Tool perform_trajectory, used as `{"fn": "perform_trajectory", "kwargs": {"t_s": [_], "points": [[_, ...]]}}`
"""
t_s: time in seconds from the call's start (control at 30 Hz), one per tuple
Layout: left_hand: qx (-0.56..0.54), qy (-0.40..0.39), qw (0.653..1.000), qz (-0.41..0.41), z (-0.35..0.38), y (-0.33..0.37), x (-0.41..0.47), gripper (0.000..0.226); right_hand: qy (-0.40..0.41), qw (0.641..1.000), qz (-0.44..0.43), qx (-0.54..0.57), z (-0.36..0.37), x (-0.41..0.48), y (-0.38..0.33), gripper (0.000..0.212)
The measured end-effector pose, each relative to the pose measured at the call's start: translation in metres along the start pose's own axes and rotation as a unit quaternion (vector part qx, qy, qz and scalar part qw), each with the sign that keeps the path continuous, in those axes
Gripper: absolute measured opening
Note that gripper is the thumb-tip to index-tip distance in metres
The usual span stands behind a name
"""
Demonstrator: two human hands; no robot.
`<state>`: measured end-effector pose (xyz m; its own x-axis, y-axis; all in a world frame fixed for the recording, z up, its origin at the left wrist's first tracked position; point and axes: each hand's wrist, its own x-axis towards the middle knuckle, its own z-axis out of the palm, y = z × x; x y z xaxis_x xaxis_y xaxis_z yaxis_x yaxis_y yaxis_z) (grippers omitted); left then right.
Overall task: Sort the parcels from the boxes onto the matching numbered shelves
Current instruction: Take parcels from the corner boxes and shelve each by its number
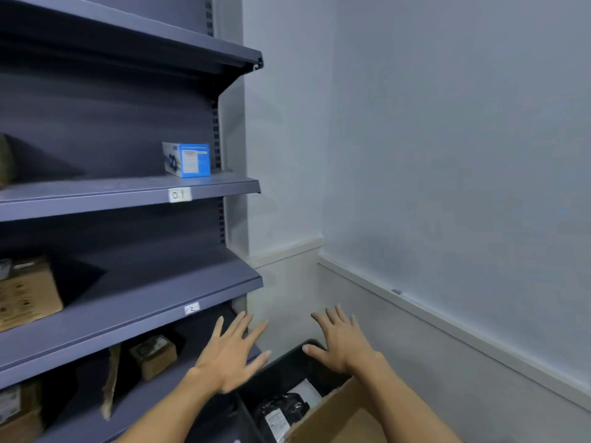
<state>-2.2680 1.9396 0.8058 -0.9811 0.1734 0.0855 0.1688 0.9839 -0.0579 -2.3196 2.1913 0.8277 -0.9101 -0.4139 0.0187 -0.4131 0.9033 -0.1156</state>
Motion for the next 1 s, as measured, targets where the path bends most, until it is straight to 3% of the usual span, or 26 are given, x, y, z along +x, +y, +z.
{"fn": "perform_trajectory", "kwargs": {"t_s": [0.37, 1.0], "points": [[-0.009, -0.03, 0.997, 0.064, 0.009, 0.064, 0.055, 0.086, -0.003, 0.998, 0.055, 0.021, 0.013, -0.009, 0.073, 0.08], [-0.05, -0.027, 0.985, 0.164, 0.022, 0.023, 0.204, 0.104, 0.002, 0.989, 0.15, -0.017, -0.01, 0.105, 0.087, 0.082]]}}
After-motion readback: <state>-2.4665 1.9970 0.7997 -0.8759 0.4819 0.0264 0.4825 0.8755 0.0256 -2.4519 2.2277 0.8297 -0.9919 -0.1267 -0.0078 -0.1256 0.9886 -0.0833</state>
